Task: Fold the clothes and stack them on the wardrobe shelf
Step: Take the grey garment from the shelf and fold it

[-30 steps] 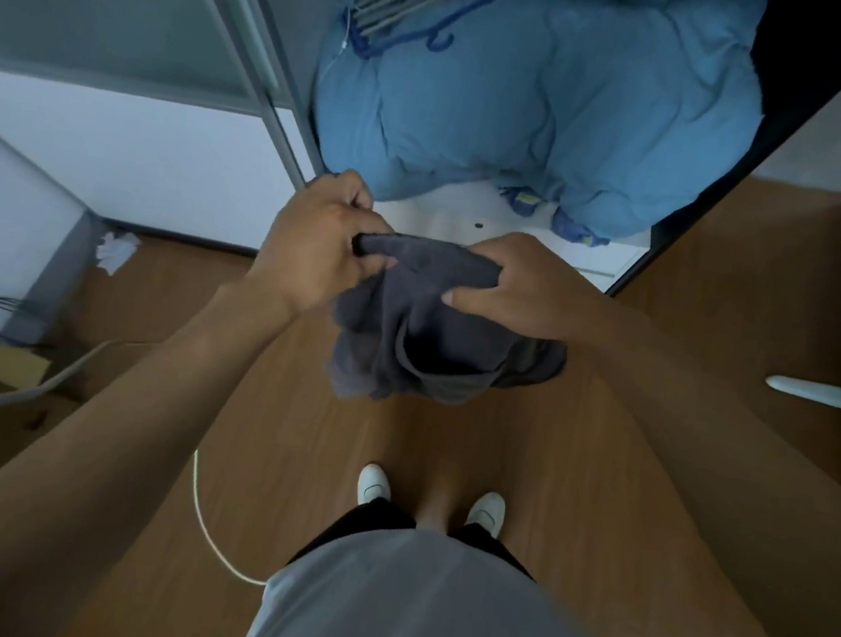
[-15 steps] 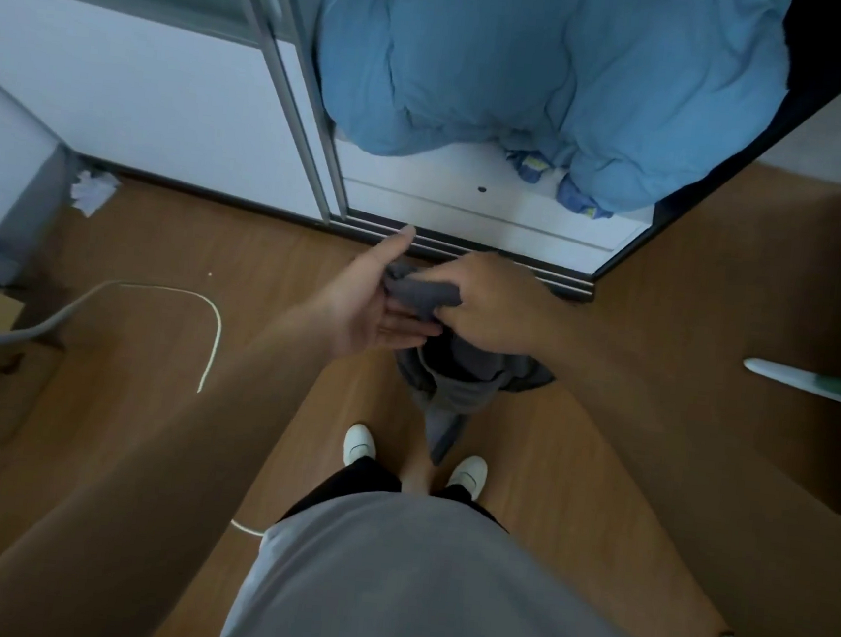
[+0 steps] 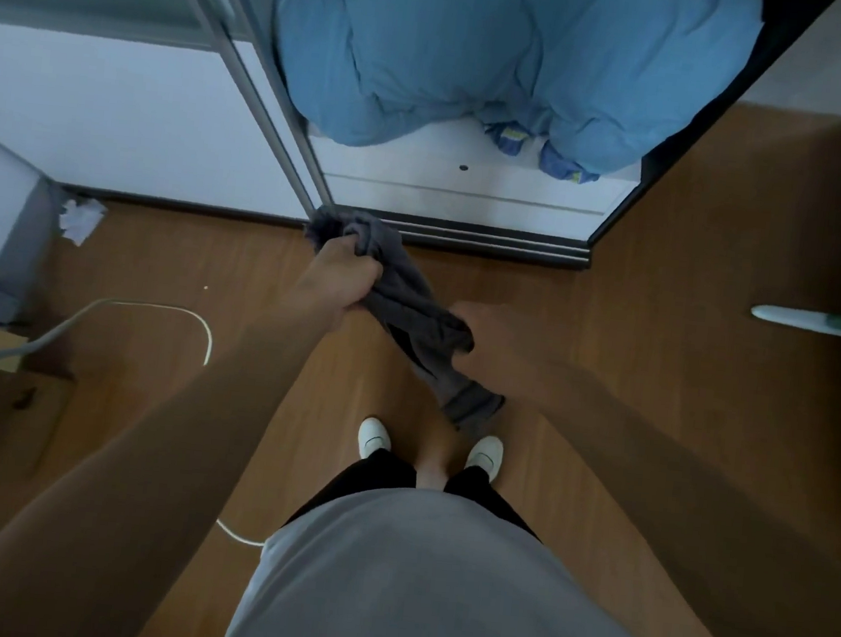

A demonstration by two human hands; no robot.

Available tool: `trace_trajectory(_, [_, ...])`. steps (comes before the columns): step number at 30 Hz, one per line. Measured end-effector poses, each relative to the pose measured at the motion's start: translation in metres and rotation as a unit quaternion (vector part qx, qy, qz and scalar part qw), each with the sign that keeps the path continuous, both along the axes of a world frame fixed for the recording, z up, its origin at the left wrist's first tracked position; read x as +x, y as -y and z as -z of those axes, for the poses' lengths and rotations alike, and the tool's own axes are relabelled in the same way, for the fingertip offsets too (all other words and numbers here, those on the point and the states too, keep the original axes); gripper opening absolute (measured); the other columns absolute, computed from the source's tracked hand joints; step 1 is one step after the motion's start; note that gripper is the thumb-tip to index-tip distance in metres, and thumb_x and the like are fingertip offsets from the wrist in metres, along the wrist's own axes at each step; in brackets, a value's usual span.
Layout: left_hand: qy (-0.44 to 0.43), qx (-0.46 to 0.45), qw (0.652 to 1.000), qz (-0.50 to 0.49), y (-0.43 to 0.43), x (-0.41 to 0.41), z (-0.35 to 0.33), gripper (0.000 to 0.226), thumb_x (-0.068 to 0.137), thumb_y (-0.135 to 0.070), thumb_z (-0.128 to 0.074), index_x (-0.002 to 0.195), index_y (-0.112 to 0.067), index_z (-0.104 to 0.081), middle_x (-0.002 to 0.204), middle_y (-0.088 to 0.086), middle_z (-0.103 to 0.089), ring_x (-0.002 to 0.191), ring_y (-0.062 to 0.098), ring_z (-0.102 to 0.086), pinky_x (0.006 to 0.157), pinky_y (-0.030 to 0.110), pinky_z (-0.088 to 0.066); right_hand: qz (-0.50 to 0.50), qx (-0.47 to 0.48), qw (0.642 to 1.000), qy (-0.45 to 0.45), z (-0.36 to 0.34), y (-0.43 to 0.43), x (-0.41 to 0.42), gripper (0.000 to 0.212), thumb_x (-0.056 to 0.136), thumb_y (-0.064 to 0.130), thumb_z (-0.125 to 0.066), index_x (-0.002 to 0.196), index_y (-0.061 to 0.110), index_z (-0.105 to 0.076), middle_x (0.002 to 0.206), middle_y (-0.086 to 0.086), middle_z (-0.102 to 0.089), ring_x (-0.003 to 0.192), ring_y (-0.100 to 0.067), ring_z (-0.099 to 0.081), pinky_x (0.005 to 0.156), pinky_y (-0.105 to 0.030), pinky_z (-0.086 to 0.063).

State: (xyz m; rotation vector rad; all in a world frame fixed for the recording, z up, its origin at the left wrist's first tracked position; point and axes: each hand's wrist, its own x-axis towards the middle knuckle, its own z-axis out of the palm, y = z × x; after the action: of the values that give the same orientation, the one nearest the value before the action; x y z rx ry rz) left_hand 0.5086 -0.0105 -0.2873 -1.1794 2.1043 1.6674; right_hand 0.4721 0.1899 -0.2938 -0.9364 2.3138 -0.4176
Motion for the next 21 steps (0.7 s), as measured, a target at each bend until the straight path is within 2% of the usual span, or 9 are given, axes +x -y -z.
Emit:
trace_trajectory(2, [0.000,-0.079,0.993,0.084,0.004,-0.003,-0.006,0.027,0.090,0.002,-0.048,0.080,-0.022,-0.056,0.078,0.005,-0.058,0.077,0.022,-0.059,0.064,0.028,-0.053,0.056,-0.029,0.998,0.012,0.007,-0.014,-0.006,0.012,0.091,0.027,-0.060,0.102,0.025,-0.061,0.093,0.000,-0.066,0.087,-0.025,-0.065,0.081,-0.045,-0.055])
trace_trajectory(5, [0.000,-0.197,0.957,0.211,0.012,-0.008,-0.016,0.017,0.089,-0.004,-0.049,0.087,-0.018,-0.059,0.075,0.002,-0.058,0.070,0.016,-0.056,0.055,0.026,-0.045,0.149,-0.106,0.982,0.041,0.014,-0.031,-0.018,0.010,0.088,0.029,-0.070,0.096,0.024,-0.068,0.090,0.003,-0.069,0.084,-0.017,-0.065,0.072,-0.035,-0.054])
trace_trajectory(9, [-0.011,-0.254,0.917,0.306,0.018,-0.011,-0.032,0.024,0.086,-0.001,-0.048,0.075,-0.019,-0.058,0.079,-0.003,-0.056,0.072,0.010,-0.051,0.062,0.028,-0.040,0.275,-0.285,0.907,0.146,0.010,-0.040,-0.028,0.020,0.083,0.015,-0.080,0.099,0.019,-0.070,0.092,0.009,-0.070,0.081,0.008,-0.064,0.064,-0.008,-0.047])
trace_trajectory(11, [-0.066,-0.236,0.913,0.326,0.014,-0.014,-0.042,0.029,0.083,0.010,-0.046,0.069,-0.009,-0.062,0.084,0.002,-0.059,0.070,0.006,-0.051,0.066,0.026,-0.041,0.297,-0.355,0.871,0.165,0.006,-0.038,-0.030,0.028,0.082,0.006,-0.079,0.101,0.024,-0.067,0.094,0.016,-0.067,0.081,0.018,-0.062,0.068,-0.003,-0.046])
trace_trajectory(13, [-0.115,-0.184,0.919,0.330,0.007,-0.017,-0.054,0.033,0.082,0.019,-0.044,0.087,0.003,-0.073,0.109,0.004,-0.063,0.089,-0.001,-0.054,0.082,0.018,-0.045,0.306,-0.412,0.839,0.184,0.001,-0.035,-0.033,0.038,0.083,-0.003,-0.076,0.107,0.023,-0.063,0.100,0.017,-0.065,0.088,0.019,-0.062,0.074,-0.002,-0.046])
trace_trajectory(15, [-0.128,-0.094,0.932,0.326,0.002,-0.016,-0.064,0.054,0.083,0.023,-0.042,0.107,-0.011,-0.077,0.124,-0.015,-0.063,0.109,-0.007,-0.057,0.094,0.009,-0.044,0.305,-0.444,0.817,0.207,-0.002,-0.035,-0.040,0.045,0.083,-0.007,-0.073,0.114,0.021,-0.060,0.109,0.012,-0.065,0.101,0.009,-0.064,0.081,-0.005,-0.048])
trace_trajectory(18, [-0.142,-0.028,0.929,0.342,-0.002,-0.013,-0.070,0.076,0.078,0.027,-0.033,0.108,-0.030,-0.074,0.105,-0.021,-0.074,0.099,-0.002,-0.067,0.084,0.016,-0.053,0.296,-0.435,0.815,0.244,-0.003,-0.038,-0.052,0.048,0.080,-0.010,-0.074,0.115,0.021,-0.062,0.146,-0.004,-0.050,0.132,-0.016,-0.051,0.103,-0.023,-0.047])
trace_trajectory(19, [-0.145,-0.032,0.925,0.349,-0.001,-0.013,-0.072,0.077,0.077,0.026,-0.032,0.105,-0.030,-0.075,0.098,-0.018,-0.076,0.094,0.000,-0.069,0.080,0.017,-0.054,0.289,-0.427,0.820,0.248,-0.004,-0.040,-0.057,0.047,0.079,-0.009,-0.075,0.113,0.022,-0.064,0.152,-0.004,-0.044,0.136,-0.017,-0.046,0.107,-0.027,-0.045])
trace_trajectory(21, [-0.167,-0.041,0.922,0.347,-0.001,-0.015,-0.074,0.075,0.073,0.027,-0.032,0.098,-0.028,-0.077,0.090,-0.015,-0.077,0.086,0.000,-0.069,0.072,0.017,-0.054,0.253,-0.437,0.822,0.264,-0.005,-0.042,-0.064,0.049,0.075,-0.003,-0.080,0.112,0.028,-0.070,0.146,0.001,-0.055,0.133,-0.013,-0.051,0.105,-0.027,-0.047])
